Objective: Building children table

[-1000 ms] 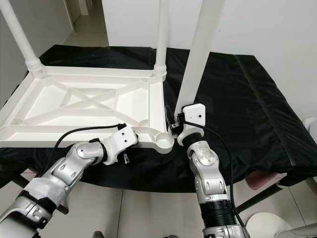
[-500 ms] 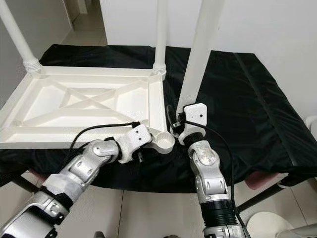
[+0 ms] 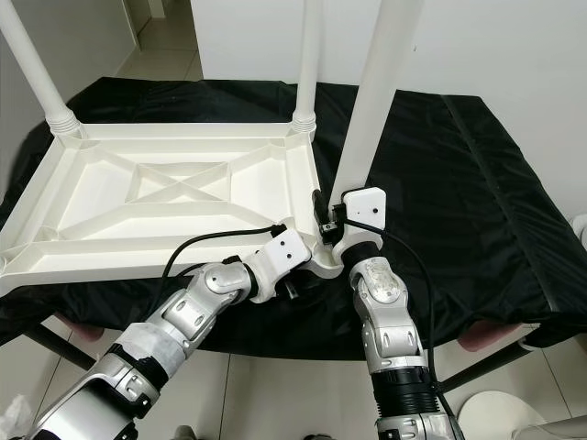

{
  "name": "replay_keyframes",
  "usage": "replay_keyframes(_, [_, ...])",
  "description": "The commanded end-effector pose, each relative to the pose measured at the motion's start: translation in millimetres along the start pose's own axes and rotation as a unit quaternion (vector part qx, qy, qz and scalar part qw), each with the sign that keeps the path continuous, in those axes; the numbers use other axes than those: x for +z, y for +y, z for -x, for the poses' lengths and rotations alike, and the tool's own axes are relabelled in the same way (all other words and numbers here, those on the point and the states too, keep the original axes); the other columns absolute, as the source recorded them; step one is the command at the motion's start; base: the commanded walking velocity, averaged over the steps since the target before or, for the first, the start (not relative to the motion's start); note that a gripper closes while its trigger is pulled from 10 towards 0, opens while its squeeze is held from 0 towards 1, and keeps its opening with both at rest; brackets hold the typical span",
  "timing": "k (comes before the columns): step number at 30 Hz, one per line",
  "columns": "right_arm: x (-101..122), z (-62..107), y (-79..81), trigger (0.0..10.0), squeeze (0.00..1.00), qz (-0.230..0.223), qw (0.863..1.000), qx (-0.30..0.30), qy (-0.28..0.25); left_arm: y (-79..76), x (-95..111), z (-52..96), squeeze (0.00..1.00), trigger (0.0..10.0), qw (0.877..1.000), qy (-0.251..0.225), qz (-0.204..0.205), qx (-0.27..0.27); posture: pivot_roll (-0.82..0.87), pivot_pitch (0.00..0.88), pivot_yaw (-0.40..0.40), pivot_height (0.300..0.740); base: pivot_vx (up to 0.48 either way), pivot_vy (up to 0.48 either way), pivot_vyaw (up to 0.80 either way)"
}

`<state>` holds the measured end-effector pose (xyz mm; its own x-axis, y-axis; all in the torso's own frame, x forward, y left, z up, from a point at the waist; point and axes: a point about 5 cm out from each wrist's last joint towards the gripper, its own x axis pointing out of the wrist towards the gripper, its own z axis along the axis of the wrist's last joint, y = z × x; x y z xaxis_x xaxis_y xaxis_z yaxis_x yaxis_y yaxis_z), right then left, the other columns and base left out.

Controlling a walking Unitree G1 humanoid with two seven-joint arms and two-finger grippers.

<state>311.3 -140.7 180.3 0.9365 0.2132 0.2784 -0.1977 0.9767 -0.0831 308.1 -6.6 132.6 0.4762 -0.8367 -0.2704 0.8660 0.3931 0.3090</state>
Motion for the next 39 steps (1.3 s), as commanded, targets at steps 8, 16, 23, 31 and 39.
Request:
replay_keyframes(8, [-4, 3.9, -0.3, 10.0, 0.0, -0.007, 1.0, -0.006, 0.011, 7.5, 10, 30.5, 0.0, 10.0, 0.996, -0.054, 0.016, -0.069, -0.03, 0.083, 0.022, 0.74, 0.0, 0.0, 0.0])
replay_keyframes(16, [-12, 13.6, -1.8, 10.0, 0.0, -0.005, 1.0, 0.002, 0.028, 24.3, 11, 55.9, 0.0, 10.0, 0.995, -0.072, 0.053, -0.043, -0.02, 0.088, 0.011, 0.74, 0.0, 0.0, 0.0])
replay_keyframes(23, [-26, 23.2, -0.6, 10.0, 0.0, -0.006, 0.998, 0.014, 0.059, 32.1, 6, 71.3, 0.0, 10.0, 0.995, -0.066, 0.077, -0.009, -0.03, 0.091, 0.012, 0.74, 0.0, 0.0, 0.0])
replay_keyframes(31, [-38, 13.7, 6.0, 10.0, 0.0, 0.004, 0.994, 0.054, 0.09, 37.6, 8, 80.1, 0.0, 10.0, 0.992, -0.069, 0.103, 0.021, -0.02, 0.093, 0.005, 0.74, 0.0, 0.0, 0.0])
replay_keyframes(39, [-39, 8.5, 15.3, 10.0, 0.0, 0.014, 0.99, 0.102, 0.101, 35.6, 10, 81.8, 0.0, 10.0, 0.99, -0.068, 0.116, 0.036, 0.0, 0.095, -0.003, 0.74, 0.0, 0.0, 0.0])
